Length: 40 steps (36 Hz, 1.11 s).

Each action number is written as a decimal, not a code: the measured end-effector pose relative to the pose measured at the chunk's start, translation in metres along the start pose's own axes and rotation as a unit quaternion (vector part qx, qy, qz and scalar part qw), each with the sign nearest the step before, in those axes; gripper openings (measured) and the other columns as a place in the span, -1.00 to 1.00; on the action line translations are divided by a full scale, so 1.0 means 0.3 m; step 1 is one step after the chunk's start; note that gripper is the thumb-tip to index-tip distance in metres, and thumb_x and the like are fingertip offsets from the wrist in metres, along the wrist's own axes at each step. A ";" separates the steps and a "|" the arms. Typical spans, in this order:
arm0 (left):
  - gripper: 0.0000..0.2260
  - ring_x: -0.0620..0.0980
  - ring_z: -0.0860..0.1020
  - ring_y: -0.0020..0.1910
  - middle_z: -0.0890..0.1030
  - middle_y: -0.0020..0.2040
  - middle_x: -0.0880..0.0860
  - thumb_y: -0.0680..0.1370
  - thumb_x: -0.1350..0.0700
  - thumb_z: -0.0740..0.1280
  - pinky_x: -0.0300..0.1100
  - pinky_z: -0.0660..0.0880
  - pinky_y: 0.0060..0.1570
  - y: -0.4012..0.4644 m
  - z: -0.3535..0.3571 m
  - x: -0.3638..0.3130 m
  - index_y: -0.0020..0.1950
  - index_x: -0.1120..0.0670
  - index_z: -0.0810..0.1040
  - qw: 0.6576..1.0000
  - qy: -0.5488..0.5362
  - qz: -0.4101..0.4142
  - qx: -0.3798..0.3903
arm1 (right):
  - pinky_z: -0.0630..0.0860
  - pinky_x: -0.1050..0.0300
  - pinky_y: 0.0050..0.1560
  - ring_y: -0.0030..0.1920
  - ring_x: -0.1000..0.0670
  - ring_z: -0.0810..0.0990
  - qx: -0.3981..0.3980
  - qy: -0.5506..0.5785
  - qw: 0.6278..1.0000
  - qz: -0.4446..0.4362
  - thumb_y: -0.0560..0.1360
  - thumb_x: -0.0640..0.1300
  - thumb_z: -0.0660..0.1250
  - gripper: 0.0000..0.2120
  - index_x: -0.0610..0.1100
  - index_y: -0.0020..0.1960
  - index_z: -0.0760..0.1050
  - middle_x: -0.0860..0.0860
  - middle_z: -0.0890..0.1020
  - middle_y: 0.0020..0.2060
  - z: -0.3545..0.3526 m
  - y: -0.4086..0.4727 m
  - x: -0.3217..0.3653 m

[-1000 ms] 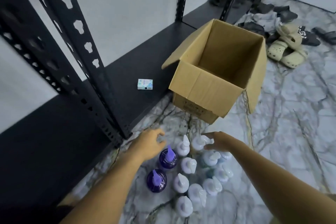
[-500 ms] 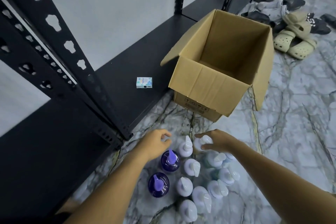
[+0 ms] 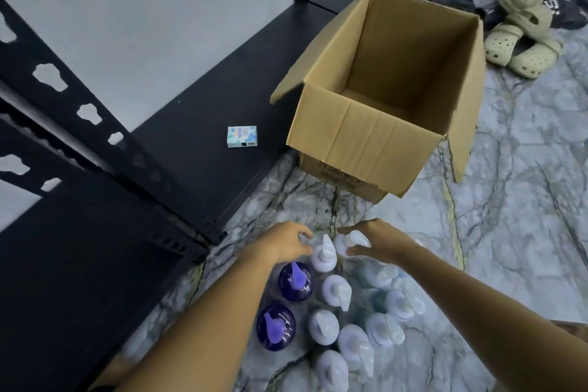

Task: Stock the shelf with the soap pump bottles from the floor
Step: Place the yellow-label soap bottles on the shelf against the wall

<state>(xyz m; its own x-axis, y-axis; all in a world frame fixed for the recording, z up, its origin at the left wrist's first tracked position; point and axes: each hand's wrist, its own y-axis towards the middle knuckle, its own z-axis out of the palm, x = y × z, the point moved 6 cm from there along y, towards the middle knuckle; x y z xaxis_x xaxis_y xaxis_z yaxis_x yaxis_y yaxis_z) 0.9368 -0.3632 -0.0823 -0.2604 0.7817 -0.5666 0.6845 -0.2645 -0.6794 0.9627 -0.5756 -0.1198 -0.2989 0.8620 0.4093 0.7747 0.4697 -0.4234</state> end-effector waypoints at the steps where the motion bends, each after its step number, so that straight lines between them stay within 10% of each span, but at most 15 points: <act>1: -0.63 -0.07 0.51 0.07 0.56 0.25 -0.01 0.54 0.02 0.41 -0.24 0.38 0.07 0.011 0.003 -0.007 0.35 -0.07 0.53 1.000 0.005 0.006 0.004 | 0.50 0.10 0.07 0.08 -0.09 0.62 -0.003 0.003 1.000 0.001 0.47 0.13 0.46 -0.50 0.10 0.38 0.52 -0.01 0.69 0.13 0.002 0.003 -0.003; 9: -0.46 -0.04 0.54 0.15 0.57 0.30 -0.01 0.47 0.11 0.50 -0.16 0.45 0.13 0.076 0.051 -0.018 0.43 -0.08 0.48 0.995 0.051 0.030 0.083 | 0.54 0.05 -0.04 -0.09 -0.05 0.63 -0.013 0.036 0.999 0.024 0.43 0.19 0.46 -0.59 0.01 0.19 0.63 0.00 0.72 -0.04 0.046 0.028 -0.046; 19: -0.41 0.03 0.61 0.05 0.63 0.12 -0.07 0.27 -0.08 0.56 -0.02 0.57 0.09 0.140 0.092 -0.038 0.28 -0.16 0.51 0.985 0.136 0.053 0.092 | 0.52 0.05 0.07 0.04 -0.07 0.61 -0.022 0.036 0.999 0.014 0.45 0.18 0.44 -0.46 0.16 0.41 0.47 0.01 0.70 0.08 0.065 0.034 -0.069; 40: -0.43 -0.09 0.64 -0.04 0.68 -0.04 -0.09 0.17 -0.23 0.44 -0.02 0.64 -0.02 0.089 0.003 0.061 0.15 -0.10 0.61 0.996 -0.021 0.040 -0.081 | 0.41 0.17 0.05 0.05 -0.05 0.58 0.034 -0.002 0.999 0.015 0.43 0.14 0.46 -0.42 0.12 0.43 0.44 0.01 0.68 0.07 0.065 0.058 -0.063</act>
<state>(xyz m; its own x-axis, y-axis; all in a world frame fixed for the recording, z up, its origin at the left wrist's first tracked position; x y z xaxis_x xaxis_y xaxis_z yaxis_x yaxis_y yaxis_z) 0.9496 -0.3564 -0.1112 -0.2277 0.7363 -0.6372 0.8041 -0.2268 -0.5495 0.9708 -0.5799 -0.1507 -0.2775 0.8770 0.3922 0.7445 0.4544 -0.4892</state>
